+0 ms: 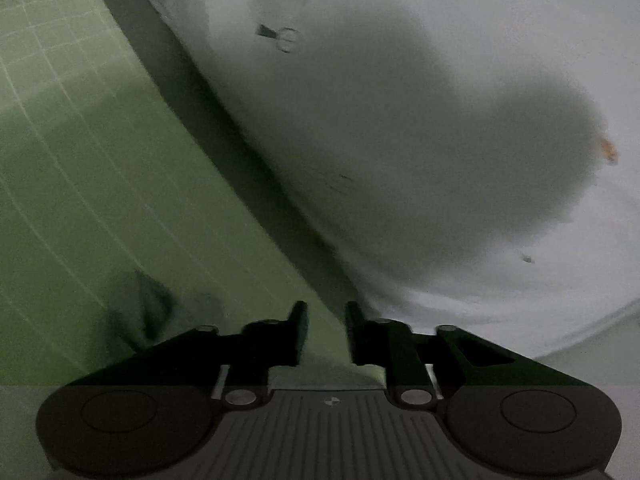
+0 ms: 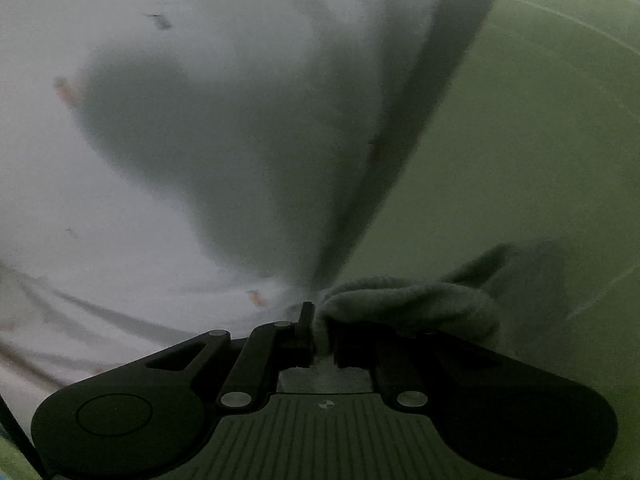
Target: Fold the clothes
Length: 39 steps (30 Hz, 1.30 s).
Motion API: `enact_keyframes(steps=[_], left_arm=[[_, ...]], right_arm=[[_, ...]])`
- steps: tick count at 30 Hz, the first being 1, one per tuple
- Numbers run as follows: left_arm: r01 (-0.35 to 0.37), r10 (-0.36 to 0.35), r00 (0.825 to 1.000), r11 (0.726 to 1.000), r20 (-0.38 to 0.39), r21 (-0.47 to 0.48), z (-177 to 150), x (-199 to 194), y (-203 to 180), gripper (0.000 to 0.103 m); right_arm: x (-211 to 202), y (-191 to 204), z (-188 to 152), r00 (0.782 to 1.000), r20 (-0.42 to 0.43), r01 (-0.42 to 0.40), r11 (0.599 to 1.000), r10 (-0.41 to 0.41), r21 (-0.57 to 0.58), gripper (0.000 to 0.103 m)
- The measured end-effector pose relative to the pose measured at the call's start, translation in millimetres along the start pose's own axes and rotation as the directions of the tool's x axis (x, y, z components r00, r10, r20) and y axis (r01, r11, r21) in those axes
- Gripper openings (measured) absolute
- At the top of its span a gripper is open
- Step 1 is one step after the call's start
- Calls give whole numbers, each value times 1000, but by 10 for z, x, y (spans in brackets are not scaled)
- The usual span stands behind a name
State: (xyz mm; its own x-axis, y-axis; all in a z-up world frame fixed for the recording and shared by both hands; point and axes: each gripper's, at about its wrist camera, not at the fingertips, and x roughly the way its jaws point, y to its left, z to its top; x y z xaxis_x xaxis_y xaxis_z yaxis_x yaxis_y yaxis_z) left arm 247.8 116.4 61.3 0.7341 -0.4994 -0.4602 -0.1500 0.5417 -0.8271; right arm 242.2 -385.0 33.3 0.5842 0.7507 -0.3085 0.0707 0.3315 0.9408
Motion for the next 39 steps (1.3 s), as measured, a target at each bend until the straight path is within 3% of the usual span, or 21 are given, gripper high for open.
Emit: enact_keyframes(steps=[2, 3, 5, 7, 10, 14, 16, 18, 19, 22, 25, 26, 27, 28, 29, 30, 34, 39], left_arm=[[-38, 38, 999, 999, -11, 14, 43, -18, -11, 54], [-48, 49, 999, 998, -16, 32, 36, -47, -30, 58], [-74, 76, 997, 992, -20, 99, -35, -150, -92, 68], [-113, 118, 993, 980, -21, 164, -139, -242, -134, 78], [-207, 218, 975, 955, -33, 213, -332, -310, -74, 81], [-257, 288, 955, 923, -69, 287, -627, -295, -21, 83], [-250, 306, 947, 896, -101, 368, -817, -238, -27, 85], [-264, 334, 936, 875, -110, 407, -903, -202, 5, 86], [-272, 345, 932, 868, -111, 415, -915, -194, 30, 86], [-293, 372, 921, 857, -115, 423, -916, -212, 35, 87], [-310, 393, 914, 841, -106, 444, -949, -249, -41, 103], [-320, 407, 908, 829, -102, 458, -997, -268, -75, 103], [-326, 417, 903, 822, -104, 466, -1041, -285, -97, 103], [-331, 430, 895, 818, -118, 471, -1091, -278, -100, 103], [-350, 458, 878, 812, -139, 467, -1157, -251, -82, 103], [-357, 468, 872, 810, -145, 465, -1201, -263, -70, 103], [-389, 488, 867, 792, -105, 470, -1306, -301, -59, 103], [-397, 504, 856, 781, -112, 483, -1313, -271, -54, 103]], right_arm=[[50, -11, 26, 999, -3, 33, 999, -33, -7, 23], [65, 0, 41, 999, 0, 44, 999, -44, -13, 26], [30, 51, 51, 998, 37, 50, 998, -49, -36, 45], [-97, 105, 72, 990, 129, 61, 997, -54, -47, 56], [-293, 135, 102, 980, 189, 59, 998, -55, -18, 63], [-472, 279, -191, 982, 143, 142, 981, -123, -130, 86], [-487, 333, -361, 981, 85, 187, 961, -172, -206, 89], [-380, 387, -632, 972, -37, 211, 935, -230, -287, 94], [-351, 399, -703, 967, -58, 219, 928, -247, -300, 95], [-227, 439, -1015, 922, -16, 350, 854, -386, -385, 96], [-81, 591, -1273, 880, 60, 433, 742, -472, -511, 103], [38, 644, -1377, 859, 77, 453, 682, -506, -574, 103], [83, 693, -1447, 850, 83, 458, 650, -521, -606, 103], [98, 739, -1497, 843, 87, 461, 629, -531, -626, 103], [178, 766, -1568, 821, 105, 479, 577, -561, -661, 103], [241, 771, -1634, 800, 124, 498, 535, -587, -682, 103], [268, 810, -1748, 771, 163, 530, 478, -616, -700, 103], [210, 783, -1728, 783, 151, 517, 496, -603, -698, 103]])
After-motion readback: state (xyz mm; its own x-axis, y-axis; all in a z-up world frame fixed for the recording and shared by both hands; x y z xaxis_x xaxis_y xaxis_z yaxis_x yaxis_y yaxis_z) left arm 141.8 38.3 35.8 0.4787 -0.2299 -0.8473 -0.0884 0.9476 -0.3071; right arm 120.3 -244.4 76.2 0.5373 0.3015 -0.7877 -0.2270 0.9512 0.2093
